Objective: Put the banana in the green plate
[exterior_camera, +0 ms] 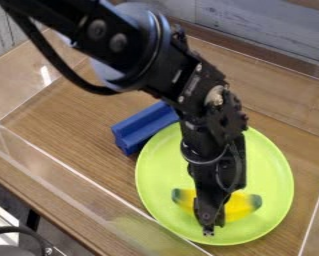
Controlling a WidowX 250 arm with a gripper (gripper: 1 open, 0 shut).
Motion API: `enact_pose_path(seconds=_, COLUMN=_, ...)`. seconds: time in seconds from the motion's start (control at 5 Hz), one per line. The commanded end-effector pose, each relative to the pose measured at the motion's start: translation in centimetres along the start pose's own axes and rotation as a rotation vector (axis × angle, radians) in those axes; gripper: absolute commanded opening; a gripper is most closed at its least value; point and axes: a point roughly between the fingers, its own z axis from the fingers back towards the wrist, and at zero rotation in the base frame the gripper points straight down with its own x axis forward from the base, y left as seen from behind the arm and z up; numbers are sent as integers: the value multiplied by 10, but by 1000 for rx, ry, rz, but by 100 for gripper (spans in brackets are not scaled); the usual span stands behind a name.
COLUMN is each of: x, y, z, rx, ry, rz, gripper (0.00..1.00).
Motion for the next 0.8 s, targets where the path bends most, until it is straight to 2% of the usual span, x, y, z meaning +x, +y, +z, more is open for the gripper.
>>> enact_pose_path(seconds=0.0, x=-3, y=5, z=0, rx=2, ry=-1, rz=14, gripper=0)
enact_pose_path(seconds=0.6, x=-3, y=9, z=1, rx=-4, ry=-10, rz=20, gripper=0)
